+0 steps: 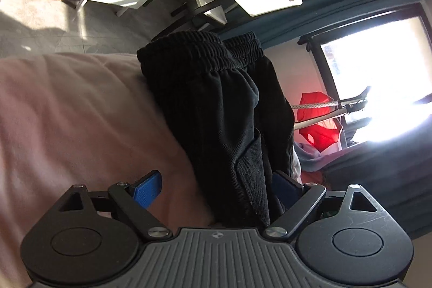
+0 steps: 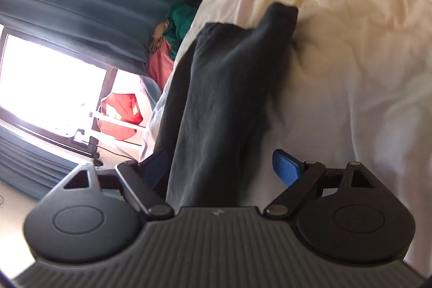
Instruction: Fold clothes
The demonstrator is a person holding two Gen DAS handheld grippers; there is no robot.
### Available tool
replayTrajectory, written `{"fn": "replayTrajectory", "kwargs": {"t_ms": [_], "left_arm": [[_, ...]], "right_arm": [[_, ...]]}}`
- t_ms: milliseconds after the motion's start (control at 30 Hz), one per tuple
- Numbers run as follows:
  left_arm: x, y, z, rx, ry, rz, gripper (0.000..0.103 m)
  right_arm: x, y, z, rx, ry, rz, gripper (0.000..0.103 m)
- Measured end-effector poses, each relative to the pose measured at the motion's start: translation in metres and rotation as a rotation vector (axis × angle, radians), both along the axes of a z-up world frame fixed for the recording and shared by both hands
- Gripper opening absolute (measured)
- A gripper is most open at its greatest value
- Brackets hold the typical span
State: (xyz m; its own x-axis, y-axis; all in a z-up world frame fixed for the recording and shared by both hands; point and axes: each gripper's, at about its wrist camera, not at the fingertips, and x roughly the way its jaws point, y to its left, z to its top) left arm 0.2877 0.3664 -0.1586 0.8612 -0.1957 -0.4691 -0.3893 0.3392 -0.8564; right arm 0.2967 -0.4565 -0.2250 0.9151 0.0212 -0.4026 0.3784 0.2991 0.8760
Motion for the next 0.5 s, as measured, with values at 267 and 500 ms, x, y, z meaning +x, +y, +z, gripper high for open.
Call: {"fn": "replayTrajectory", "kwargs": {"t_ms": [267,500], "left_arm": [[0.074,0.003,-0.021,0.108,-0.018,0.193,0.051],[0.096,0.012,0.020,0.164,0.005,0.187,0.016]], "right_arm": [[0.081,-0.013,-0.019,-0.116,-0.031,-0.018,0.075],[0.119,-0.021,0.005,-0.280,0.080,0.002,0.018]]}}
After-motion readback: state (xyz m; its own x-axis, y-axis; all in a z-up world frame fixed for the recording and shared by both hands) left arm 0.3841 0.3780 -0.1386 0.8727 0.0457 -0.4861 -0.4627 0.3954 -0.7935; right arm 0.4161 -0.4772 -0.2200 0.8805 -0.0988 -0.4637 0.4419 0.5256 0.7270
